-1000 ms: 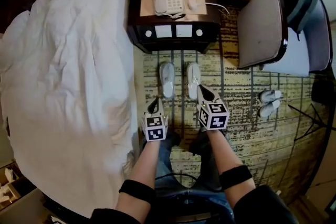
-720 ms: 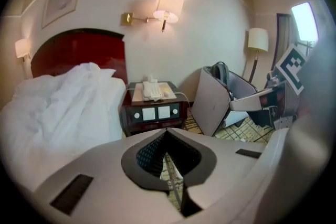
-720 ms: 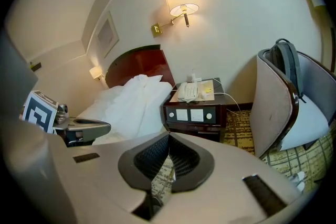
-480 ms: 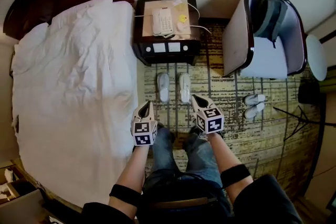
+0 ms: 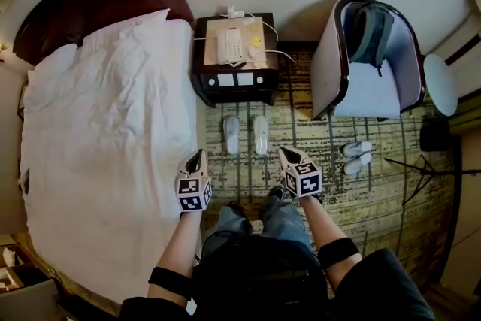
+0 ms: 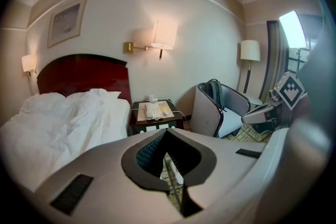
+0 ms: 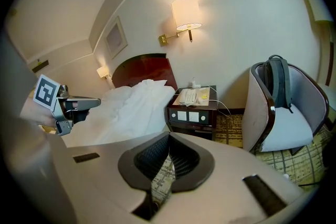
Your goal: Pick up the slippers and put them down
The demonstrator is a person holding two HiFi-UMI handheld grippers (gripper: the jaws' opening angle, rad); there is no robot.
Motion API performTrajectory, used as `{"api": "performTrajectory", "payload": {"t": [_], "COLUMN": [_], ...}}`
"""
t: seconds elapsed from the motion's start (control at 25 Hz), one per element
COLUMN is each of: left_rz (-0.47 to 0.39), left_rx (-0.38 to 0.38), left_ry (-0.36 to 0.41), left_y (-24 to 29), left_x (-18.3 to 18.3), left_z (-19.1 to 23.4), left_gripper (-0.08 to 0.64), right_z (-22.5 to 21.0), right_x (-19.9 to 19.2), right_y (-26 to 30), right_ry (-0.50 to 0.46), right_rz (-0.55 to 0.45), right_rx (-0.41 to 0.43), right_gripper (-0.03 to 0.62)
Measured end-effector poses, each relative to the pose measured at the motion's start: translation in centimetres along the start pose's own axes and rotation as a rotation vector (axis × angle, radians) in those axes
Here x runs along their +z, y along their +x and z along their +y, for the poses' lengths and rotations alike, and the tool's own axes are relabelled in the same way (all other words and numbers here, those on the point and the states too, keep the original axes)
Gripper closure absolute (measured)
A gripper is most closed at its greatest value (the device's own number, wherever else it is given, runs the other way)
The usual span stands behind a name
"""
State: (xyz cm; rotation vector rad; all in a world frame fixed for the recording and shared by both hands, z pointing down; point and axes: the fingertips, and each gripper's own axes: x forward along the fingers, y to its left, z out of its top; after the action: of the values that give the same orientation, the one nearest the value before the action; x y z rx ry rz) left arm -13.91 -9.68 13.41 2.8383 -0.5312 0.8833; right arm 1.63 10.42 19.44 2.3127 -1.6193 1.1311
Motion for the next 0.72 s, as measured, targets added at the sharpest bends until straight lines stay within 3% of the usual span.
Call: {"api": "performTrajectory", "payload": {"t": [0.28, 0.72], "left_rz": [-0.045, -0.049], "left_rx": [-0.056, -0.092], "left_ry": [0.007, 0.014], "left_y": [-2.1, -5.0], "left_x": [1.3, -1.1], "left_z": [0.5, 0.5], "left_gripper": [0.556, 0.556], "right_z": [1.2, 3.3], "right_x": [1.1, -1.8], "right_y": [-3.1, -4.5], "right_ry": [-0.014, 0.003], "right_rz": [-0.035, -0.030], "right_rx": [-0.045, -0.067], "right_gripper": [0.591, 0.591]}}
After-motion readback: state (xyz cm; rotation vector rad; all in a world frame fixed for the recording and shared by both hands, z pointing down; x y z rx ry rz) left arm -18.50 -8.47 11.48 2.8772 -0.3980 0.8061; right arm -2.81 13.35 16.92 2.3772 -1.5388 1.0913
